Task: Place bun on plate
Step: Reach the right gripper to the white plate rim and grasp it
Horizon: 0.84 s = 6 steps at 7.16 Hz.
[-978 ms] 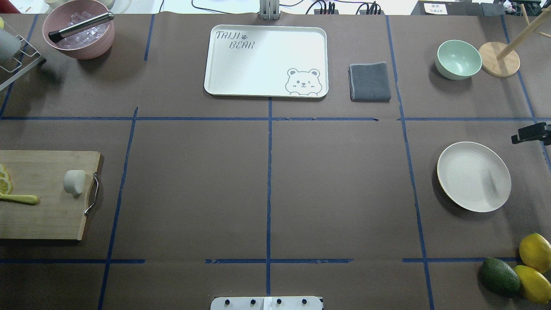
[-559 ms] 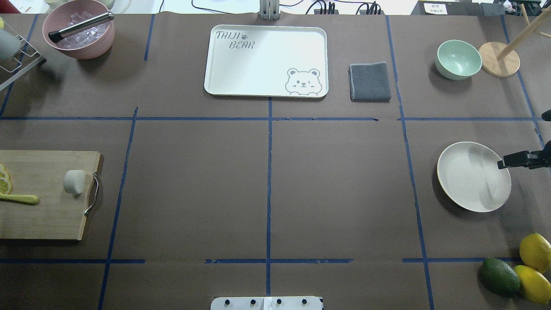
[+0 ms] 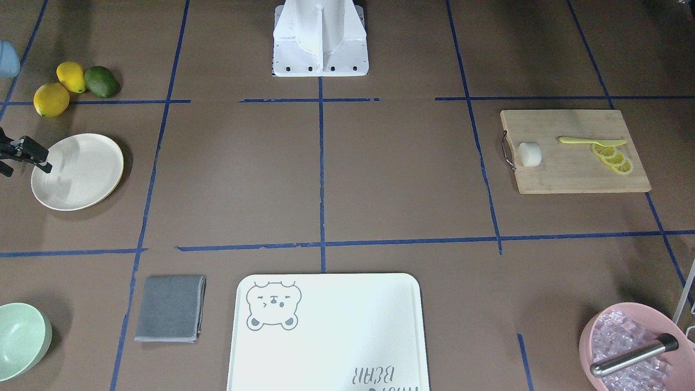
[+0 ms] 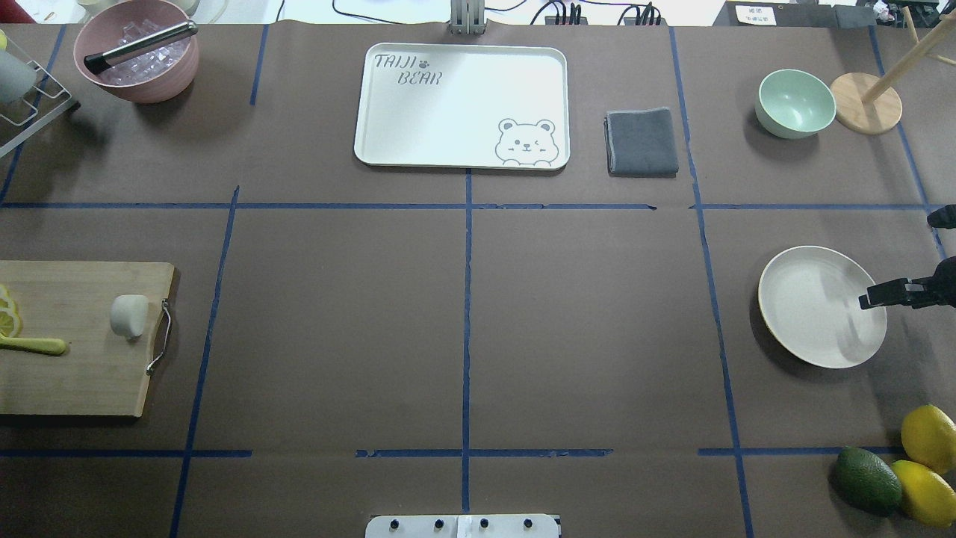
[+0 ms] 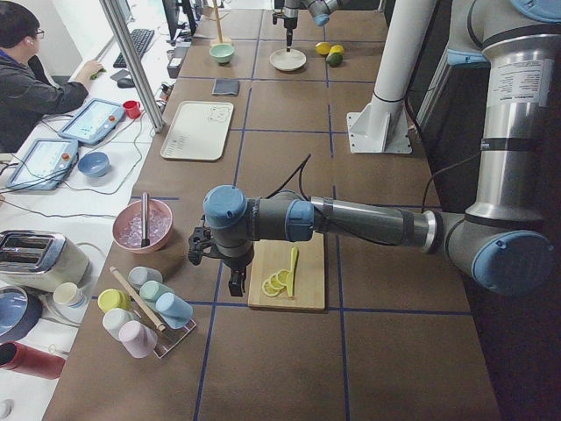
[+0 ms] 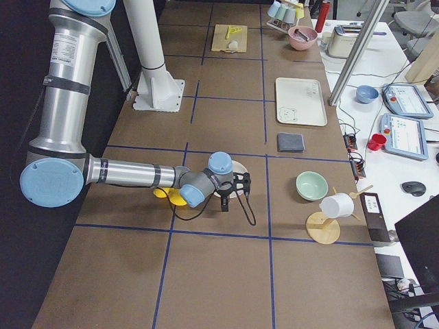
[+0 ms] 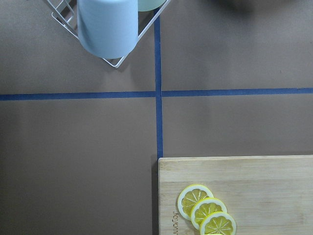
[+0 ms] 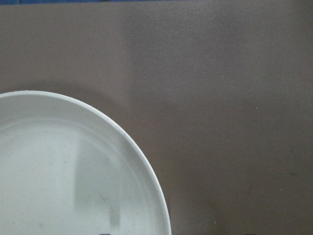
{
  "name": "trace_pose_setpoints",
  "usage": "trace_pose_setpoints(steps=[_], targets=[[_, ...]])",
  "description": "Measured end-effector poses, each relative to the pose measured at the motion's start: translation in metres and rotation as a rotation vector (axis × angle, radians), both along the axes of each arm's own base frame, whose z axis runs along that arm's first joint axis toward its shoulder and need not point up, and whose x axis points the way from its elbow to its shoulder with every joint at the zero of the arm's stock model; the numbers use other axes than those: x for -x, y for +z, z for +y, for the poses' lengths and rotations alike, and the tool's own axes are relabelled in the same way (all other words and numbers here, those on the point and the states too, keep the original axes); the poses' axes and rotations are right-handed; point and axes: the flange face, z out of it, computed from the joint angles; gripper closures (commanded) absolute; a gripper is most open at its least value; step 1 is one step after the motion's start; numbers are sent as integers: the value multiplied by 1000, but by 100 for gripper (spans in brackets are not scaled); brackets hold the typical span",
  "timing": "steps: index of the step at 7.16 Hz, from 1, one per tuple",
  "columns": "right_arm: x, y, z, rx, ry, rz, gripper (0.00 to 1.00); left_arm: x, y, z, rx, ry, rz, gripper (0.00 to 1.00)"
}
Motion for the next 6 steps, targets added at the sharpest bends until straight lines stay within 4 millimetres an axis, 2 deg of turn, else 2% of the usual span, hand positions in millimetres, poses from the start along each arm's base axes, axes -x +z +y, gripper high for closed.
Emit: trace_pose_setpoints(steps=[1,2,3,6], targets=[[0,0,0,2,-3,-3,80,0,0,0,-1,1,0,0],[1,0,1,1,-7,-5,96,0,0,0,-1,1,0,0],[1,0,1,-1,-10,-7,100,0,0,0,-1,1,0,0],[0,-7,1,-12,-16,-24,100,0,0,-1,-2,0,0,0]])
